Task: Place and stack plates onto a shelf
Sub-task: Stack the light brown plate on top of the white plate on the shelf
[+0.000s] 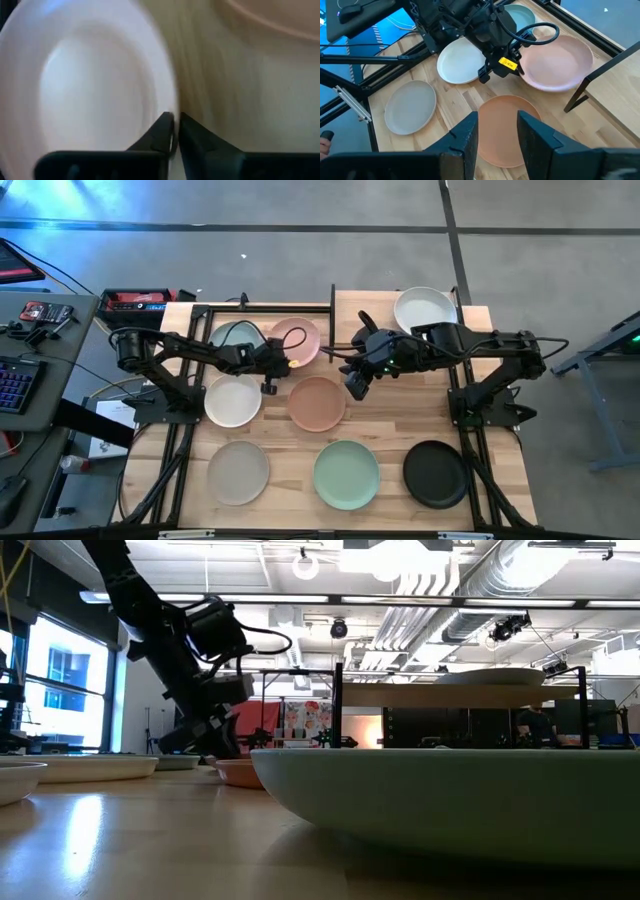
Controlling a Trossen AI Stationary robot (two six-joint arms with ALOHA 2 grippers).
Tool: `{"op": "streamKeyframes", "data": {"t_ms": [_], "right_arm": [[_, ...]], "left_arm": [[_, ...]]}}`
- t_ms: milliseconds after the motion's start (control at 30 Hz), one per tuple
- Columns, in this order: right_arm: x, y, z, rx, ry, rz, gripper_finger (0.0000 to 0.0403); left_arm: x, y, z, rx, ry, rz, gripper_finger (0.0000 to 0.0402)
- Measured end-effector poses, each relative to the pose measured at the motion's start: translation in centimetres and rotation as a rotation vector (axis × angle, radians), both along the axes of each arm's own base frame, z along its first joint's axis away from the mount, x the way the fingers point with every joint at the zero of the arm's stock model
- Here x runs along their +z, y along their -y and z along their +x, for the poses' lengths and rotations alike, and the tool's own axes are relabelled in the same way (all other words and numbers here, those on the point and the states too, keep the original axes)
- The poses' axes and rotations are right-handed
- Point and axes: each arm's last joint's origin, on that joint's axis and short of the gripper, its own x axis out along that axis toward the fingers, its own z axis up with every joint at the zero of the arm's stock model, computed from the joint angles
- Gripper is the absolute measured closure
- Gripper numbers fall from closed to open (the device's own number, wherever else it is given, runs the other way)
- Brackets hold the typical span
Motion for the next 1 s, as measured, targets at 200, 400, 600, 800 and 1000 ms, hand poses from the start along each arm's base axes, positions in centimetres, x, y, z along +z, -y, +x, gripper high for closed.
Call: {"op": "streamKeyframes", "data": {"t_ms": [200,400,600,800,1000], "right_arm": [[0.0,0.0,0.0,-0.002,0.0,0.002,0.029],[0.0,0.0,0.0,-0.033,0.011,0.035,0.029],[0.0,0.2,0.2,-0.118,0.038,0.031,0.029],[-0.1,0.2,0.3,-0.194,0.055,0.073,0.029],[-0.7,0.1,0.9,-0.229,0.044,0.127,0.029]], "left_arm": [[0.2,0.7,0.2,-0.028,0.005,0.001,0.0397],[1.6,2.0,0.7,-0.043,-0.03,0.052,0.0399],[4.7,3.4,1.1,-0.036,-0.1,0.113,0.04],[8.5,5.6,0.1,-0.04,-0.117,0.147,0.04],[11.8,8.4,-1.9,-0.117,-0.08,0.139,0.04]]}}
